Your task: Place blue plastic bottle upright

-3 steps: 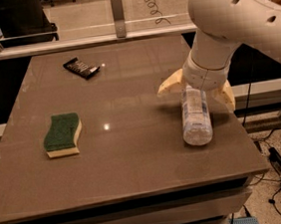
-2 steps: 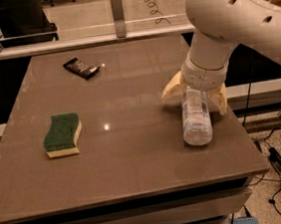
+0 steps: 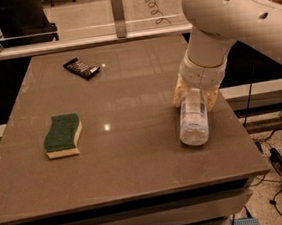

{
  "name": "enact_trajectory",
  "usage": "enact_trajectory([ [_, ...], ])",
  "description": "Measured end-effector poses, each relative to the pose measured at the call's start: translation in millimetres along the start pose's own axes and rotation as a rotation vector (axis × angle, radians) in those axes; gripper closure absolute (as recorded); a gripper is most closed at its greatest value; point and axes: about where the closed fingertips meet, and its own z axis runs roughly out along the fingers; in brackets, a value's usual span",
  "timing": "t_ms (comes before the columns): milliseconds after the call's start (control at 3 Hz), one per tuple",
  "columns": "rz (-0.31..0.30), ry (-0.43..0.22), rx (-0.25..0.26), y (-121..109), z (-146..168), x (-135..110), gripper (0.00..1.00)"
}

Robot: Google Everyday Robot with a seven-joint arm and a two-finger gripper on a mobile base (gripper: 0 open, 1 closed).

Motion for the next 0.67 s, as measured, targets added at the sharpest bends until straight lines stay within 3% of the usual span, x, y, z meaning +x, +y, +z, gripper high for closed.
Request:
enact_trajectory([
  [333,-0.027,0.007,0.005,-6.7,-6.5,-0.6,0.88],
  [667,-0.097,0.033,0.055,-22.2,-23.3,-1.4,1.0],
])
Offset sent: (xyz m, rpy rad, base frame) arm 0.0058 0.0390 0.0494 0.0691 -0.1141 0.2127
